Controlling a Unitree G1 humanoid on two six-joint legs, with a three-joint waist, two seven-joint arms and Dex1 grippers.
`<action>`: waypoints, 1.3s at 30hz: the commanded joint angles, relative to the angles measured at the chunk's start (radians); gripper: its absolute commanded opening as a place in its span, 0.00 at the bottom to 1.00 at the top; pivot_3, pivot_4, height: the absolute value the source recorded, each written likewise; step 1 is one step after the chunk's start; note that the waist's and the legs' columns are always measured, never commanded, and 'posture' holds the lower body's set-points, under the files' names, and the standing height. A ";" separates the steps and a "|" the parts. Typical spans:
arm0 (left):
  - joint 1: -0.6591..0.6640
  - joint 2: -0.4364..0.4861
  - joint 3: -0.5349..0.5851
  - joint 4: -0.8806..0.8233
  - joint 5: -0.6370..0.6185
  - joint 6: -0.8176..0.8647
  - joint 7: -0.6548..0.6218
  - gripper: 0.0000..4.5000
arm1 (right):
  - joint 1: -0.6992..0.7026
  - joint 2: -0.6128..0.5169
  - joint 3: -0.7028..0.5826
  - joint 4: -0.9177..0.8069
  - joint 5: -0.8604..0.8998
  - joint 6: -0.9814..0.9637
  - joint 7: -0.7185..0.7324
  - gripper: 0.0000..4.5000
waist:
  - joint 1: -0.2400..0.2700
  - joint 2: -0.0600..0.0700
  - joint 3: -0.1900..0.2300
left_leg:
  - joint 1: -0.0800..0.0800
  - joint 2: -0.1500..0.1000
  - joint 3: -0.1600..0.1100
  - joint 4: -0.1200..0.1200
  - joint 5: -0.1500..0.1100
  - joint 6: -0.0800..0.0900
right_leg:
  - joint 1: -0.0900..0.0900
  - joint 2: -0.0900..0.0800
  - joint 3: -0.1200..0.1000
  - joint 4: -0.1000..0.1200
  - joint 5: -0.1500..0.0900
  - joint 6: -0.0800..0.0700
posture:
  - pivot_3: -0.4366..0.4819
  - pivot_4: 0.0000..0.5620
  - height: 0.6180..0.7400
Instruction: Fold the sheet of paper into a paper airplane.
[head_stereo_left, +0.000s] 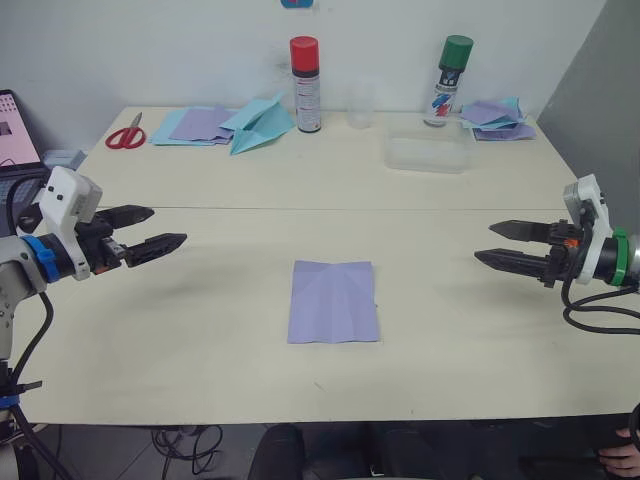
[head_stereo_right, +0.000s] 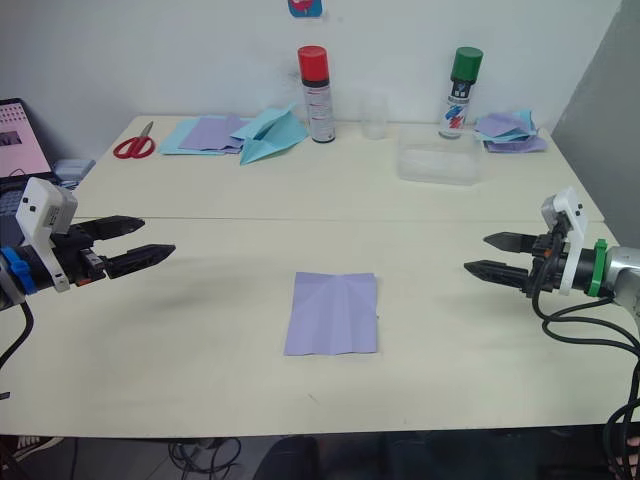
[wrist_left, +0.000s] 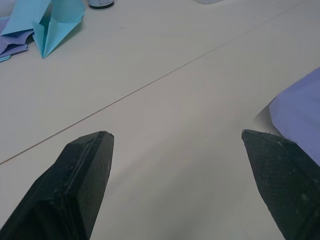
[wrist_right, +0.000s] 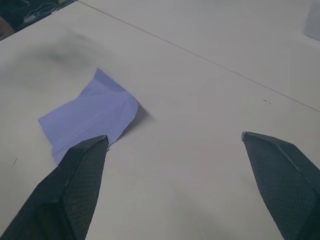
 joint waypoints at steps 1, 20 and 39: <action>-0.016 0.006 0.006 -0.002 0.014 -0.031 -0.005 1.00 | 0.003 -0.020 -0.041 -0.016 0.004 -0.009 0.003 0.99 | 0.000 0.000 0.000 | 0.000 0.000 0.000 0.000 0.000 0.000 | 0.000 0.000 0.000 0.000 0.000 0.000 | 0.48 0.27 1.00; -0.010 -0.072 -0.006 -0.193 -0.107 0.156 0.025 1.00 | 0.005 0.002 0.017 -0.043 -0.042 -0.024 -0.007 0.99 | 0.000 0.000 0.000 | 0.000 0.000 0.000 0.001 0.000 0.000 | 0.001 0.000 0.000 0.001 0.000 0.000 | 0.48 0.27 1.00; 0.012 -0.442 -0.469 -0.275 0.151 -0.061 0.200 0.01 | -0.043 0.283 0.241 -0.065 -0.260 -0.168 -0.221 1.00 | 0.001 0.000 0.000 | 0.000 -0.001 -0.001 0.003 0.000 0.000 | 0.002 0.004 0.001 0.001 0.003 0.000 | 0.48 0.27 1.00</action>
